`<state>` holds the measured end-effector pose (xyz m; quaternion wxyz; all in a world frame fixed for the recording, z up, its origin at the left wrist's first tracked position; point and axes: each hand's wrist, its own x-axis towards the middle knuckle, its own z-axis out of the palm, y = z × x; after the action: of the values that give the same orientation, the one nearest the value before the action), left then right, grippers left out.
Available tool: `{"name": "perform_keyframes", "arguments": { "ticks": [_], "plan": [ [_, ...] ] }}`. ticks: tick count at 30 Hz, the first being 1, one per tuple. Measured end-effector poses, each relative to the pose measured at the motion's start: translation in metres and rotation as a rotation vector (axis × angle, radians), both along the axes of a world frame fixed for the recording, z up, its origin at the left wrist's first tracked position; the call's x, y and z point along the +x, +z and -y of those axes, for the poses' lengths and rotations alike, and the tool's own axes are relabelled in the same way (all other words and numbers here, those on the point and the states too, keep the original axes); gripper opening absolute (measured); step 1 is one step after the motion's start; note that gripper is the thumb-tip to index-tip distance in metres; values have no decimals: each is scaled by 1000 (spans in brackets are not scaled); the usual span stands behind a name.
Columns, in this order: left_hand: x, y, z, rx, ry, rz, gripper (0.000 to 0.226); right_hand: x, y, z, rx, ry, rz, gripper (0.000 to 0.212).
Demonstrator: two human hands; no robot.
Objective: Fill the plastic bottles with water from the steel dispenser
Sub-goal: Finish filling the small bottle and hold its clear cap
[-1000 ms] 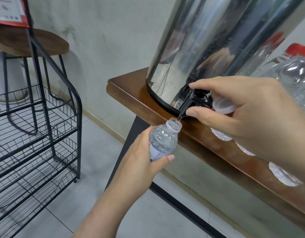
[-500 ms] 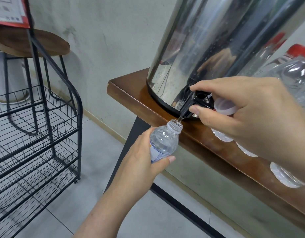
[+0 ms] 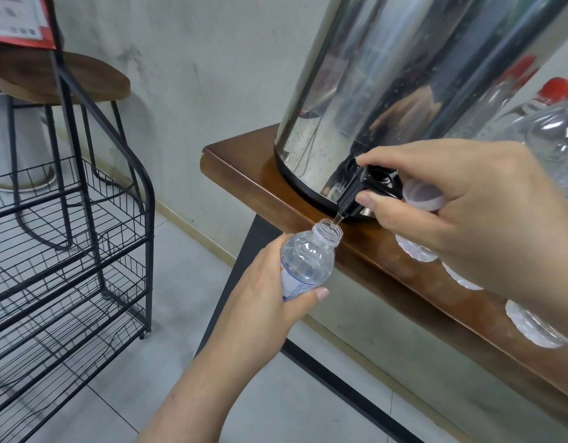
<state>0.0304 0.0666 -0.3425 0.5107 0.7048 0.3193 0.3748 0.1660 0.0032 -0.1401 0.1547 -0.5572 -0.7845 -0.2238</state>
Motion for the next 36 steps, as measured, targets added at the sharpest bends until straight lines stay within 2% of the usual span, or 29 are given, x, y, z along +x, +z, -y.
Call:
{"name": "perform_keyframes", "arguments": {
  "ticks": [14,29,32,35,36],
  "plan": [
    [1,1,0,2,-2,-4,66,0,1,0,-25,-15,10,23],
    [2,5,1,16,-14,-9,67,-3,7,0,-83,-38,-145,26],
    [4,4,1,22,-17,-18,69,-5,9,1,-94,-71,-210,26],
    [4,3,1,22,-19,-10,67,-8,15,3,-95,-123,-401,17],
    [4,3,1,23,-20,-4,66,-6,18,1,-94,-154,-456,21]
  ]
}}
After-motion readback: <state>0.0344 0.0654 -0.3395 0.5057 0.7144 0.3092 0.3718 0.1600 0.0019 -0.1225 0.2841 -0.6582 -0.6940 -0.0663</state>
